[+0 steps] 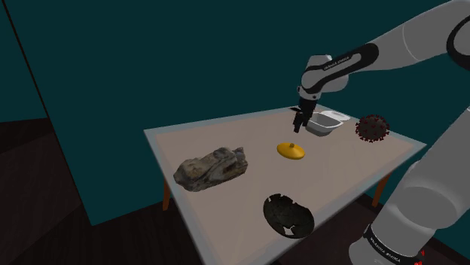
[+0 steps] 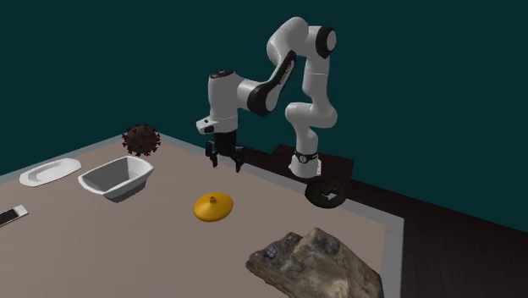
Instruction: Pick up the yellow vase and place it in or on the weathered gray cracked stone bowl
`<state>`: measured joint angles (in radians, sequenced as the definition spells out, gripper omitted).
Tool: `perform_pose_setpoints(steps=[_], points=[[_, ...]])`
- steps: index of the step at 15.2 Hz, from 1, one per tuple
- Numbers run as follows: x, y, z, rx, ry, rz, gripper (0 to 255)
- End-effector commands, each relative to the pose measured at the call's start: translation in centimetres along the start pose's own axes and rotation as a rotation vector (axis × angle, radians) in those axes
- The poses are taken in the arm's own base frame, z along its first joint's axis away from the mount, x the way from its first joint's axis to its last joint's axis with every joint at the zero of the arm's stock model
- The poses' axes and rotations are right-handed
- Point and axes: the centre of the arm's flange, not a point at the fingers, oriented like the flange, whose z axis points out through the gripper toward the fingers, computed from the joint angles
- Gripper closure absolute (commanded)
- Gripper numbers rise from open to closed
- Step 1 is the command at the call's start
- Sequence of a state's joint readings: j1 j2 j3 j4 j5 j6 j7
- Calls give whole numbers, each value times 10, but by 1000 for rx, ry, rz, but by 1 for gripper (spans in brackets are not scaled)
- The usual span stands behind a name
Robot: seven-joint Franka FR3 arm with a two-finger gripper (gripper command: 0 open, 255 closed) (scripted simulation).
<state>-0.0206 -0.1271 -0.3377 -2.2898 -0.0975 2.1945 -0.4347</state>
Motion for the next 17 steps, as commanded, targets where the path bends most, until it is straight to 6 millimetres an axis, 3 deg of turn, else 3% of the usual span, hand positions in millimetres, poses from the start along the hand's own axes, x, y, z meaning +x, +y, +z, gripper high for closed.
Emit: perform_pose_setpoints(steps=[1, 7, 14, 17], points=[[11, 14, 21, 2, -1, -1, 0], [46, 50, 80, 12, -8, -3, 0], [46, 50, 117, 12, -8, -3, 0], [46, 50, 120, 12, -8, -3, 0]])
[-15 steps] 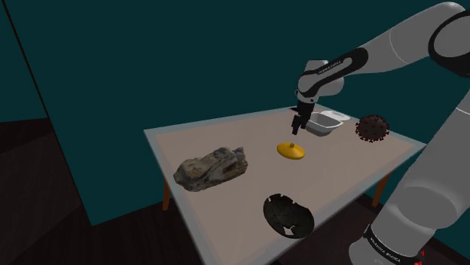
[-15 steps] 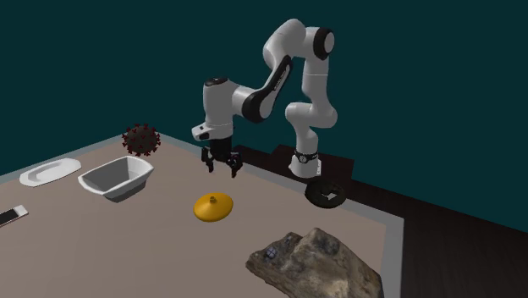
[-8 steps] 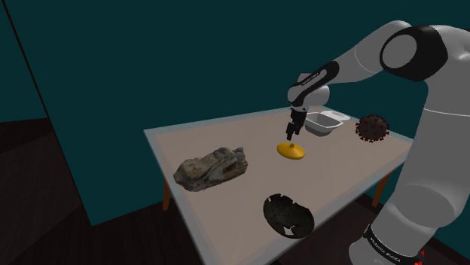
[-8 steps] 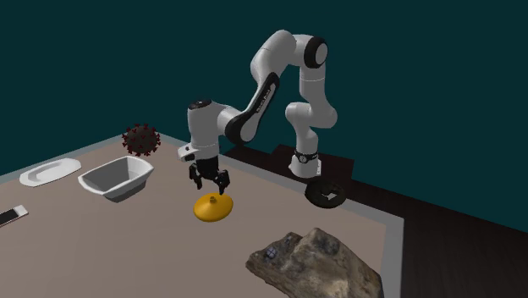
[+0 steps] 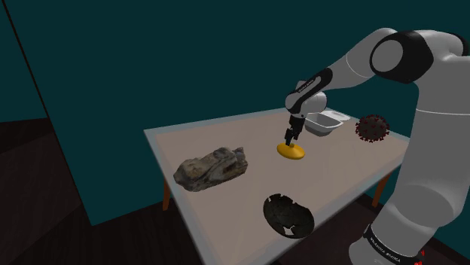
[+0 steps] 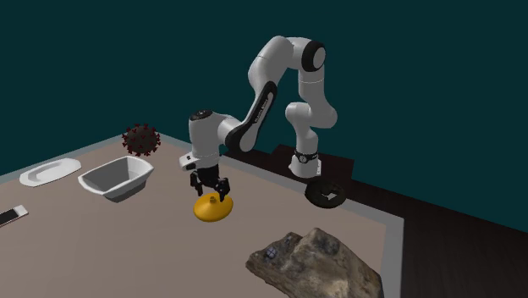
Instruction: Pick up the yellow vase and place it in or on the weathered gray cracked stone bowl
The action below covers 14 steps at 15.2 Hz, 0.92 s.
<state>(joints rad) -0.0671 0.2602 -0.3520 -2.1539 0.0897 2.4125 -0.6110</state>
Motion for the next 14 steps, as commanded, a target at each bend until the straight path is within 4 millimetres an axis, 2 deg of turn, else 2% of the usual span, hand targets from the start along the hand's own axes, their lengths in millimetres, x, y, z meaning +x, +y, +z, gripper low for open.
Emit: perform_pose_setpoints(steps=[1, 5, 6, 14], points=[[0, 0, 1, 0, 0, 0, 0], [0, 0, 1, 0, 0, 0, 0], [0, 0, 1, 0, 0, 0, 255], [0, 0, 1, 0, 0, 0, 255]])
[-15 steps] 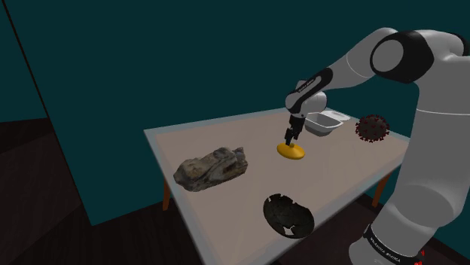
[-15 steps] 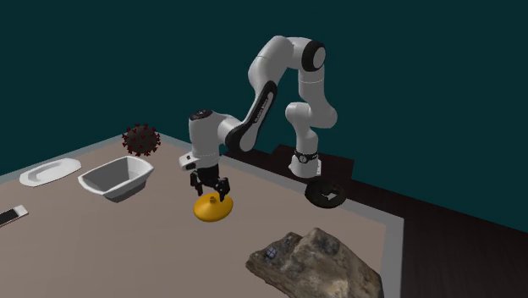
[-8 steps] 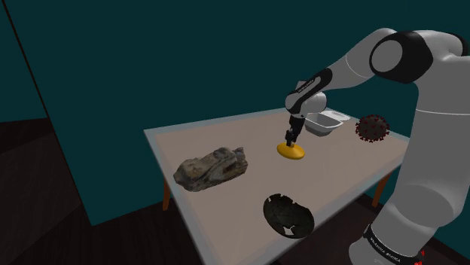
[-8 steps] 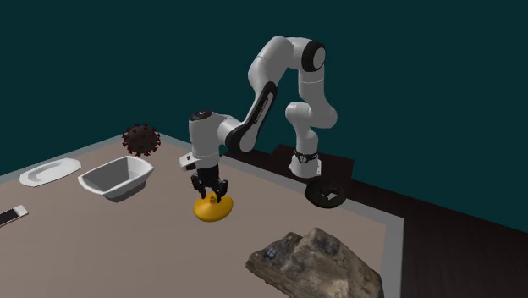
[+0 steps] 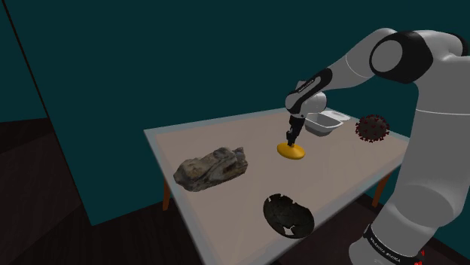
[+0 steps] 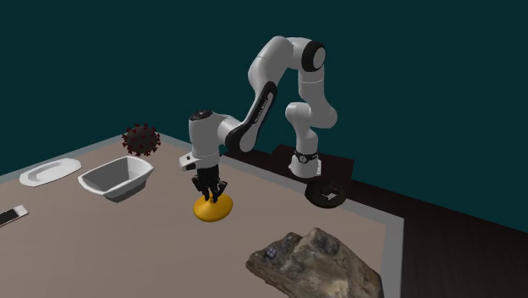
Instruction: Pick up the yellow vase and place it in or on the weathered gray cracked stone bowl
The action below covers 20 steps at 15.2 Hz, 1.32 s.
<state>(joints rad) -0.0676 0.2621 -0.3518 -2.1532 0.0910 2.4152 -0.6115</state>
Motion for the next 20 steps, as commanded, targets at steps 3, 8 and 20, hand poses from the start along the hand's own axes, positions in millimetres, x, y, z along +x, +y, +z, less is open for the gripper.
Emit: perform_pose_setpoints(steps=[3, 8, 20], points=[[0, 0, -10, 1, -1, 0, 255], [0, 1, -36, 1, -1, 0, 255], [0, 3, -100, 1, -1, 0, 255]])
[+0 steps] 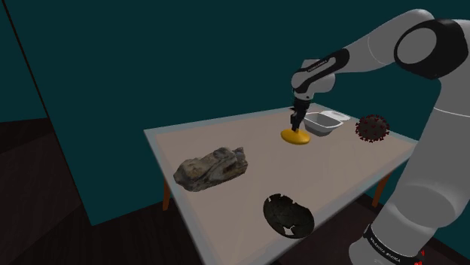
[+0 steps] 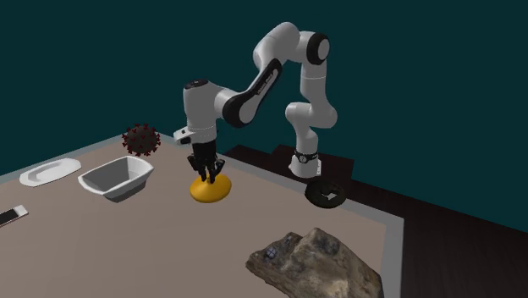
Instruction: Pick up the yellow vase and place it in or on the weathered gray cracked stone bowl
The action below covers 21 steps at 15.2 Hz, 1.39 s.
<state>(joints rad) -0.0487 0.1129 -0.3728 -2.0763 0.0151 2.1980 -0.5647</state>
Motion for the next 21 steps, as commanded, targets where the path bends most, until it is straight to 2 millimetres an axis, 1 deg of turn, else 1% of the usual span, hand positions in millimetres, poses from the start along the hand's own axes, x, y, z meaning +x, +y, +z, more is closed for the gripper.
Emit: perform_pose_setpoints(steps=[1, 4, 21], points=[[0, 0, -11, 0, 0, 0, 255], [0, 0, -27, 0, 0, 0, 255], [-96, -200, -56, 0, 0, 0, 255]])
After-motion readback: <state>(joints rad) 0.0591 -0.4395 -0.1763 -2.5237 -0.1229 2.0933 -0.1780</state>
